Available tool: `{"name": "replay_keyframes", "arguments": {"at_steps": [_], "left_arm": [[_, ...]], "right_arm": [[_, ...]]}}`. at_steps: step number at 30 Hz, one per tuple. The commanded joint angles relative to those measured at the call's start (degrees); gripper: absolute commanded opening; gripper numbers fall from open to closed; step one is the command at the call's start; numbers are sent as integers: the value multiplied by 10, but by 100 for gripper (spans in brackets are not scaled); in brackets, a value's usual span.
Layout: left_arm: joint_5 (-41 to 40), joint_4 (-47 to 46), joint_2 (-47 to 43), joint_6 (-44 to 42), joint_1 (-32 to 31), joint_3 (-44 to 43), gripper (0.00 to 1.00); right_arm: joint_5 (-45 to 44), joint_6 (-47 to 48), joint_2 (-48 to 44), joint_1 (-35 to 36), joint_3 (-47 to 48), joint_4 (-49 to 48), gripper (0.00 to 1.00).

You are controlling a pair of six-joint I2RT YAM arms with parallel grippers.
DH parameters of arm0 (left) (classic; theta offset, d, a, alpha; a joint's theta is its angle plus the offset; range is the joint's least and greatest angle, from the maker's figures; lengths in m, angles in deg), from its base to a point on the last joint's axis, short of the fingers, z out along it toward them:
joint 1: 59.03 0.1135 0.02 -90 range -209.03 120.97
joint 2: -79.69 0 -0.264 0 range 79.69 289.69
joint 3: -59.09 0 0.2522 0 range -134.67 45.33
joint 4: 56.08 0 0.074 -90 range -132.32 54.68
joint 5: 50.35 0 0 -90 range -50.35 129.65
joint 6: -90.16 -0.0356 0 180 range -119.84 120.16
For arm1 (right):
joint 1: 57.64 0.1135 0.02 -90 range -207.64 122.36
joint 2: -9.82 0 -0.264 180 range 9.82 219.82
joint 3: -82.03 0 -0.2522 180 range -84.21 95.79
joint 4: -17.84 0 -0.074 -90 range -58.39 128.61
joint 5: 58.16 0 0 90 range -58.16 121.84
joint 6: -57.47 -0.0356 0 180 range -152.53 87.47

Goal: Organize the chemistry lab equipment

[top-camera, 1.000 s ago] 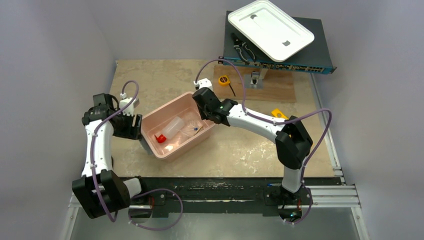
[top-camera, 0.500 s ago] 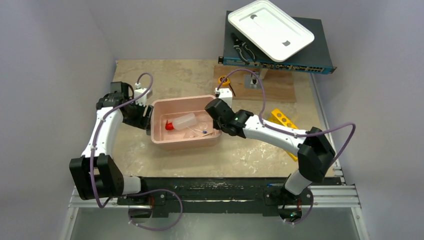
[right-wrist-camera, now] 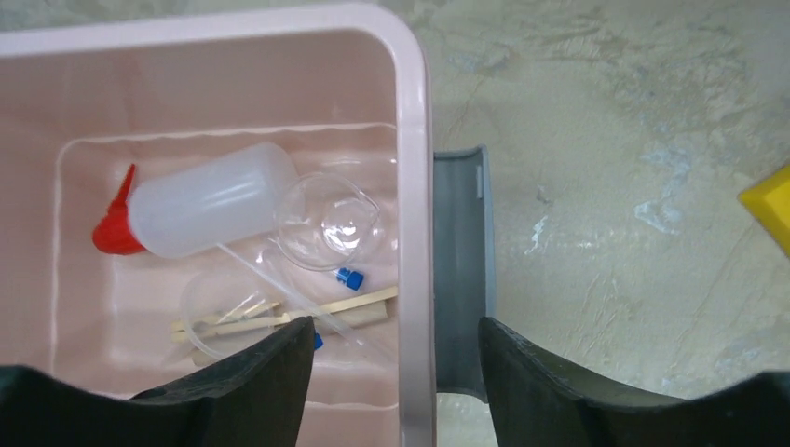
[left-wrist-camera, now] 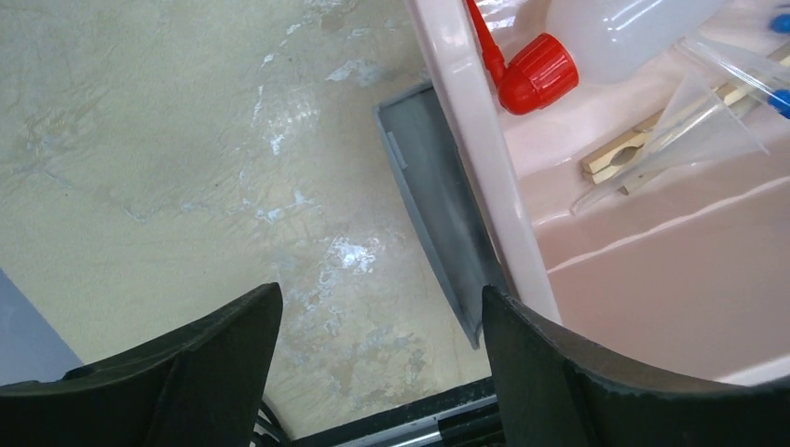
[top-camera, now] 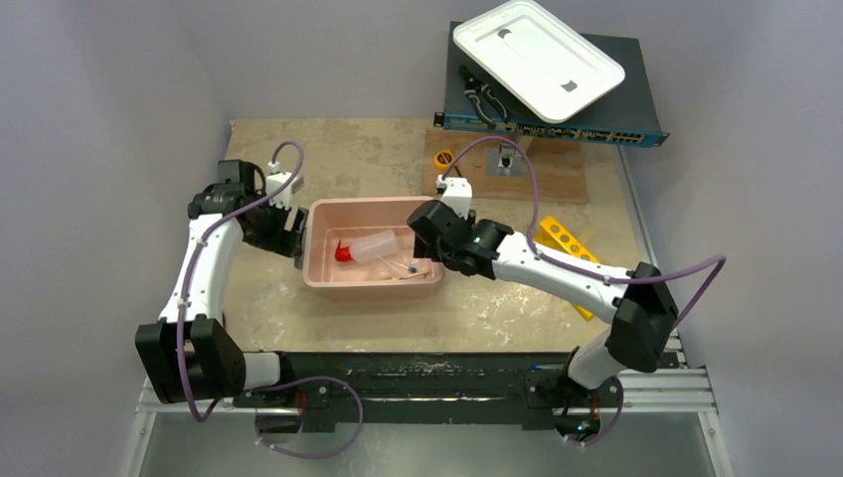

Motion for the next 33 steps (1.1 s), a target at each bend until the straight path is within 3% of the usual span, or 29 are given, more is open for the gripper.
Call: {"name": "replay_keyframes", "arguments": {"at_steps": [1, 6, 14, 18, 23, 28, 33], "left_arm": [[30, 48, -22, -13, 2, -57, 83], [46, 81, -41, -13, 8, -115, 97], [66, 113, -45, -21, 29, -155, 100], [72, 118, -52, -27, 33, -160, 100], [83, 125, -59, -31, 37, -160, 100], [89, 129, -61, -35, 37, -161, 100], [91, 133, -62, -40, 37, -164, 100]], "right_arm": [[-44, 39, -47, -11, 99, 52, 66], [-23, 87, -61, -55, 218, 76, 71], [74, 84, -102, -211, 302, 75, 87], [126, 67, -102, -303, 354, 92, 90], [151, 22, -124, -359, 333, 86, 90], [183, -19, -166, -410, 255, 18, 90], [194, -34, -148, -439, 248, 6, 91]]}}
